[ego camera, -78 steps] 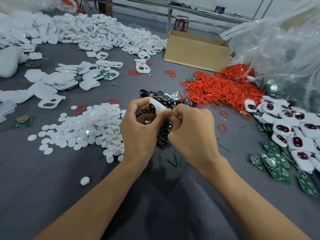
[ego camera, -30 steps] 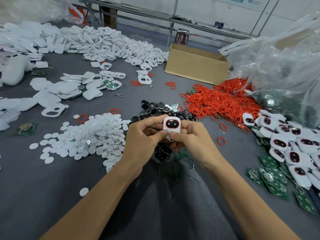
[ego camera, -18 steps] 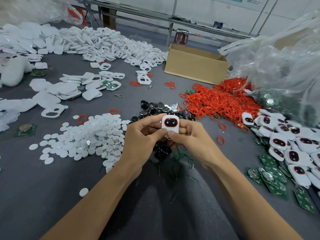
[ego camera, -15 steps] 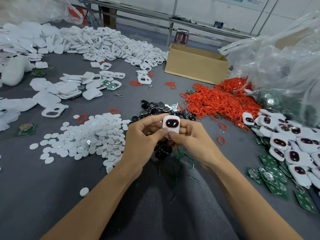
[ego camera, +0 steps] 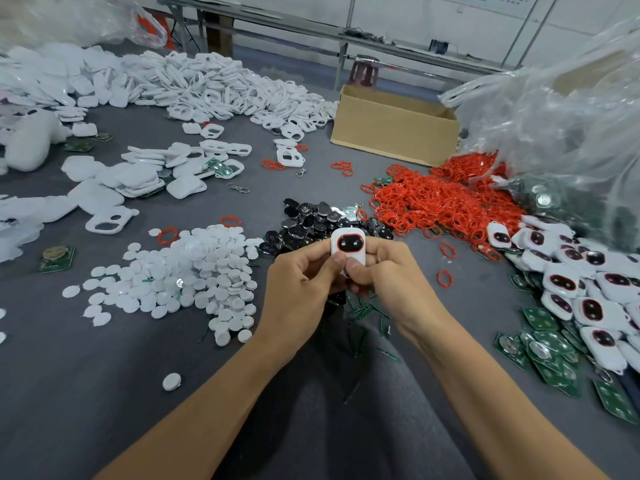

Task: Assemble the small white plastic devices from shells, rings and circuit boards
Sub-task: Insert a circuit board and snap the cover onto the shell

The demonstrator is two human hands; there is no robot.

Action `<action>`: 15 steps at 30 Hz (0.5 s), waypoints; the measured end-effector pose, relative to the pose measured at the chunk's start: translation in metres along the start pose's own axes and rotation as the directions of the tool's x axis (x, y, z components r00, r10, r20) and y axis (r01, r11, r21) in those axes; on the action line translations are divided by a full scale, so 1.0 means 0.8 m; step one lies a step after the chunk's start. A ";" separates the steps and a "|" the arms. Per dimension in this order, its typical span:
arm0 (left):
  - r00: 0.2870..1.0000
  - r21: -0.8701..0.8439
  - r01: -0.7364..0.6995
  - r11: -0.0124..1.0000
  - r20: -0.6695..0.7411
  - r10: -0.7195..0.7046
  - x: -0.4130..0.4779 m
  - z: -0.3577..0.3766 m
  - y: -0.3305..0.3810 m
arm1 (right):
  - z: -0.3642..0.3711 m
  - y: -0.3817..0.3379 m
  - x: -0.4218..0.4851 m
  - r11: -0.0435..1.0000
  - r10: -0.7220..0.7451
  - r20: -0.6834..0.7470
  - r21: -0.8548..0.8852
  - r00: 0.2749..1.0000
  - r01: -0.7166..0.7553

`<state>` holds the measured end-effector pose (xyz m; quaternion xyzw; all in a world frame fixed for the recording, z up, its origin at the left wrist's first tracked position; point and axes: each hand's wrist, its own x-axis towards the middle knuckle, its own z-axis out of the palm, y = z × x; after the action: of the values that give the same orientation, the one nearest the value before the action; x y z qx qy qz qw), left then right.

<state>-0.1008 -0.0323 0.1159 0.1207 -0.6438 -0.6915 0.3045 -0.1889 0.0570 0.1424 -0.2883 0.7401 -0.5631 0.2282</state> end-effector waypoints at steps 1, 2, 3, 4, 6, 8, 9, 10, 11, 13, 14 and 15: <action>1.000 0.003 -0.005 1.000 -0.007 0.005 0.000 0.000 -0.001 | 0.001 0.000 -0.001 1.000 0.005 -0.013 -0.002 1.000 -0.005; 1.000 0.006 -0.011 1.000 -0.012 0.011 -0.001 0.001 -0.001 | 0.001 -0.001 -0.001 1.000 0.007 -0.025 0.003 1.000 -0.007; 1.000 0.008 -0.020 1.000 -0.017 0.020 -0.001 0.001 -0.002 | 0.001 -0.001 -0.001 1.000 0.010 -0.032 0.013 0.999 -0.010; 0.999 0.008 -0.029 1.000 -0.019 0.029 -0.001 0.002 -0.001 | 0.000 -0.002 -0.001 1.000 0.014 -0.034 0.019 0.999 -0.014; 0.999 0.000 -0.041 0.999 -0.019 0.041 -0.003 0.003 -0.001 | 0.000 -0.002 -0.003 1.000 0.025 -0.030 0.017 0.999 -0.024; 0.999 -0.021 -0.042 0.999 -0.018 0.041 -0.003 0.003 0.000 | 0.000 -0.004 -0.003 0.999 0.038 -0.026 0.022 0.999 -0.037; 0.999 -0.040 -0.029 0.999 -0.014 0.029 -0.003 0.003 0.000 | 0.000 -0.005 -0.003 0.999 0.042 -0.028 0.024 0.999 -0.042; 1.000 -0.072 -0.007 0.997 -0.004 0.006 -0.003 0.003 0.000 | -0.001 -0.006 -0.003 0.999 0.040 -0.032 0.020 0.999 -0.039; 1.000 -0.112 0.021 0.993 0.011 -0.020 -0.002 0.003 0.000 | -0.001 -0.007 -0.002 0.999 0.030 -0.033 0.012 0.999 -0.030; 0.998 -0.175 0.060 0.983 0.032 -0.055 0.000 0.003 0.001 | -0.002 -0.009 -0.002 1.000 0.002 -0.029 0.007 1.000 -0.002; 0.998 -0.191 0.066 0.979 0.037 -0.060 0.001 0.003 0.002 | -0.002 -0.010 -0.003 1.000 -0.012 -0.021 0.018 1.000 0.013; 0.997 -0.204 0.068 0.977 0.038 -0.062 0.002 0.003 0.002 | -0.002 -0.012 -0.004 0.999 -0.028 -0.005 0.029 1.000 0.028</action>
<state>-0.1027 -0.0315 0.1183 0.0986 -0.5693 -0.7658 0.2824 -0.1859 0.0583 0.1521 -0.2941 0.7281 -0.5777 0.2230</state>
